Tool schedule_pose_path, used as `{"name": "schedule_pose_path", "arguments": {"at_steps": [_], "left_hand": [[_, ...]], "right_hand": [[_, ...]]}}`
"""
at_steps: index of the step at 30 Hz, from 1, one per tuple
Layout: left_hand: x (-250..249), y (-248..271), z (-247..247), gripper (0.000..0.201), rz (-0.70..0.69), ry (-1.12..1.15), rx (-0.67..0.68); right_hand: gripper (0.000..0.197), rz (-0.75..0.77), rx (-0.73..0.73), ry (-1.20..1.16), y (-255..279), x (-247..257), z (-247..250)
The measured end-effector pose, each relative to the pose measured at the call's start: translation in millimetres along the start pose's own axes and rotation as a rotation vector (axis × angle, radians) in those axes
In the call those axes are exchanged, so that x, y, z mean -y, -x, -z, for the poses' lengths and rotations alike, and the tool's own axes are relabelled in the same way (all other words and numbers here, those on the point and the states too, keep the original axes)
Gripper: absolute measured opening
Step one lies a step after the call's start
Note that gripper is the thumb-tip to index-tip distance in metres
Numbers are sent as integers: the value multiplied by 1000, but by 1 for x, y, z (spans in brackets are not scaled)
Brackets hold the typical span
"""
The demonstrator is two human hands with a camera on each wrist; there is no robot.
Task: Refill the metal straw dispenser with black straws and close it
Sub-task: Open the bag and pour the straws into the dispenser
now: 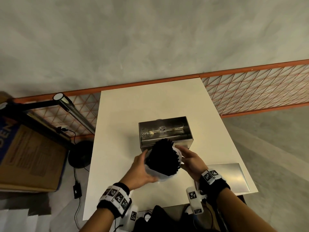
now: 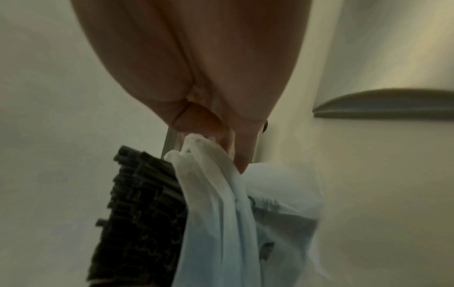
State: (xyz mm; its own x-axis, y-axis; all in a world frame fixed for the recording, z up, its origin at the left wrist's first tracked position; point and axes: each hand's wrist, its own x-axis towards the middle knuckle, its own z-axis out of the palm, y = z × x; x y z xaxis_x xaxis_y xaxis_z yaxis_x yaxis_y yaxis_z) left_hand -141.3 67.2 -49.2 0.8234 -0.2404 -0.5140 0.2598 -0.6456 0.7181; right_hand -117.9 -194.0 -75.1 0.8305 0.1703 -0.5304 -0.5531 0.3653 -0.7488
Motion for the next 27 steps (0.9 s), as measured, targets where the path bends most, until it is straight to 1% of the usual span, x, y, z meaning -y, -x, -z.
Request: {"name": "schedule_pose_path", "arguments": {"at_steps": [1,3,5,6,7,9,10,11,13,14,15,17,18,19,21,22,24,27], "left_hand": [[-5,0,-8,142,-10,-57,-5],[-14,-3,-26,148,-19,-161,-60],[-16,-10,-38,145,-20,-197,-110],[-15,-14,-42,141,-12,-194,-125],[-12,-17,-44,135,-10,-180,-141],[-7,-23,-44,114,-10,-133,-190],[-6,-24,-43,101,-19,-100,-224],[-6,-24,-42,88,-29,-70,-261],[-7,-26,-38,61,-28,3,-311],[-8,-26,-35,49,-17,51,-324],[-8,-26,-31,41,-3,96,-337],[-8,-27,-26,36,24,159,-340],[-8,-27,-24,35,30,179,-330],[-8,-27,-23,33,30,194,-314],[-10,-26,-23,30,19,238,-270],[-11,-26,-23,32,11,277,-256],[-15,-25,-22,40,-5,366,-271],[-19,-23,-22,43,-33,537,-310]], "right_hand": [[64,22,62,78,1,-2,0],[74,96,147,361,1,-6,-1],[79,179,205,712,-2,-9,-4],[81,204,207,839,-4,-9,-4],[83,203,191,897,-8,-10,0],[87,168,138,907,-11,-8,9],[86,145,109,874,-11,-6,13],[82,115,81,794,-12,-6,17],[75,43,60,541,-8,-5,24],[74,22,72,466,-5,-5,27],[75,12,93,455,-3,-4,29],[80,34,175,601,2,-2,30],[86,63,230,699,5,-2,29],[95,86,251,777,5,-3,28],[109,141,197,827,7,0,22],[110,176,166,800,6,1,20],[103,236,135,706,1,4,15],[84,279,90,602,0,12,7]]}}
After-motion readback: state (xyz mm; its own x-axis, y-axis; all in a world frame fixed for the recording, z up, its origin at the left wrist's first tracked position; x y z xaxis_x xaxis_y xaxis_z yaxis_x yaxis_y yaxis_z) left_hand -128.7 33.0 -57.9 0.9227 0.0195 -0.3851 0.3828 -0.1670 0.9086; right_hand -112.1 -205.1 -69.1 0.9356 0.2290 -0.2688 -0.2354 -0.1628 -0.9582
